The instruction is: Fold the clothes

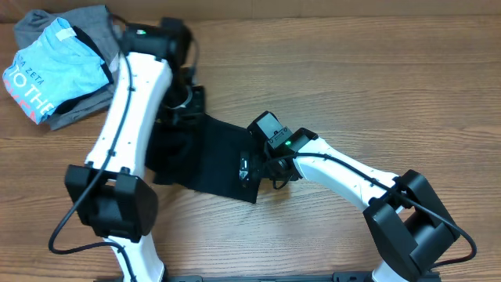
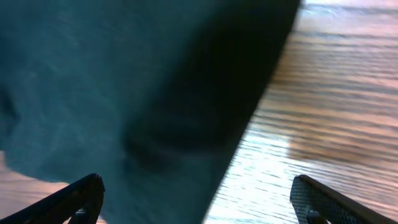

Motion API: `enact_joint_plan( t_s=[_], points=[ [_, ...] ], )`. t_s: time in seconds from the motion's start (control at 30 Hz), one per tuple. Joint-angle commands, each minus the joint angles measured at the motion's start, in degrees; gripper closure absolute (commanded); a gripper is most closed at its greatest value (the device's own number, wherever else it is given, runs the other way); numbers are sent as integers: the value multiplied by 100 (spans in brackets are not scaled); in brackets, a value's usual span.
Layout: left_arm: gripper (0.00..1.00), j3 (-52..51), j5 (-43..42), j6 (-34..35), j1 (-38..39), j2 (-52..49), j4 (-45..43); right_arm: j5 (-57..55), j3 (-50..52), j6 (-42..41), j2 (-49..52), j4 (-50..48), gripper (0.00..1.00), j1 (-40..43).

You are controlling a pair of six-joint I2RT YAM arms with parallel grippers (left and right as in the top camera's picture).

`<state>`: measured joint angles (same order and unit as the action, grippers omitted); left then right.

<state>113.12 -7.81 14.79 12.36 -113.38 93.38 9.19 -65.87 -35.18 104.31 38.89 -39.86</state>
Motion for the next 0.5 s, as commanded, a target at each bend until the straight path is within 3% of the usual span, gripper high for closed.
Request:
enact_joint_plan(
  t_s=[0.0, 0.3, 0.4, 0.47],
  points=[
    [80, -72, -160, 195, 444, 11, -179, 184, 7, 2, -35, -70, 0, -17],
    [77, -144, -258, 243, 1058, -337, -385, 205, -33, -76, -35, 31, 0, 151],
    [66, -144, -271, 240, 1154, -470, -391, 184, -170, -35, -37, 361, 0, 426],
    [70, -144, -280, 240, 1200, -544, -413, 210, -297, 66, -42, 603, 0, 686]
  ],
)
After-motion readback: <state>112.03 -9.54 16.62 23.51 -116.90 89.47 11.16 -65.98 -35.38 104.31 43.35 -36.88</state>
